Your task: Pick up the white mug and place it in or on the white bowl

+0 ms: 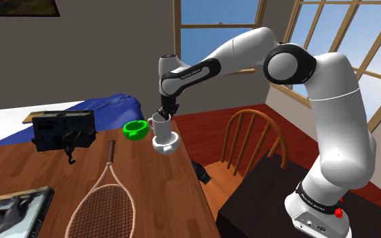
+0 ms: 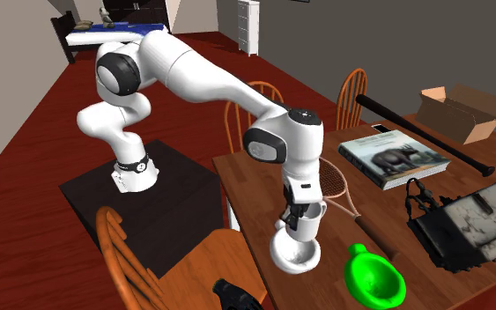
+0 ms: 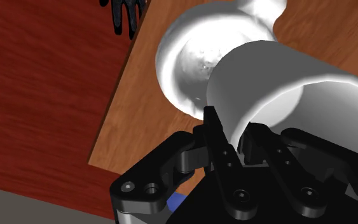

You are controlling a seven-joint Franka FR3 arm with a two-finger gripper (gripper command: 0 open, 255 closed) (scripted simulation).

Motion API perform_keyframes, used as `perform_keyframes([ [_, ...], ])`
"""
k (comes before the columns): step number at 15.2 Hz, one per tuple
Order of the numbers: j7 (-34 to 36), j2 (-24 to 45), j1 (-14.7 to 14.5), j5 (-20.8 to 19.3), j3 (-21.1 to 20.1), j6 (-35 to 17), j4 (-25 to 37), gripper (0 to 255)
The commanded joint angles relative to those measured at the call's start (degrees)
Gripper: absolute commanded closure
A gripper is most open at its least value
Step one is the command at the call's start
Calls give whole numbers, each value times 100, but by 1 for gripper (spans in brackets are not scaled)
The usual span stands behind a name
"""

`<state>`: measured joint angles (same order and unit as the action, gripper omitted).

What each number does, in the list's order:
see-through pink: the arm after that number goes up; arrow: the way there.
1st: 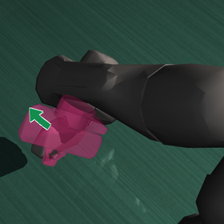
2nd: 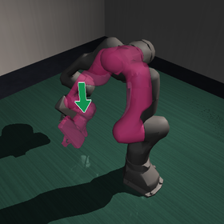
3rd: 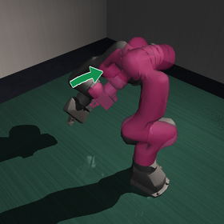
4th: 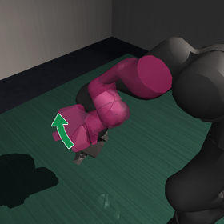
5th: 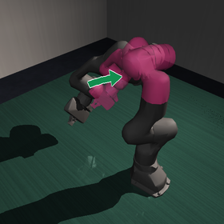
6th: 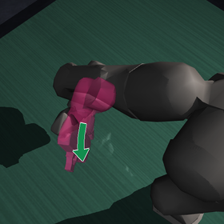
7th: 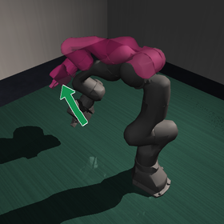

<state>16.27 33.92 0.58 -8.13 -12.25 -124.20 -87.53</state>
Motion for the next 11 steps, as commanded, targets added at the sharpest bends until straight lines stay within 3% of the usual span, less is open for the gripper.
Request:
perform_keyframes([
  [1, 10, 86, -7, -20, 13, -119, -29, 255],
  [11, 51, 369, -33, -88, 60, -517, -147, 255],
])
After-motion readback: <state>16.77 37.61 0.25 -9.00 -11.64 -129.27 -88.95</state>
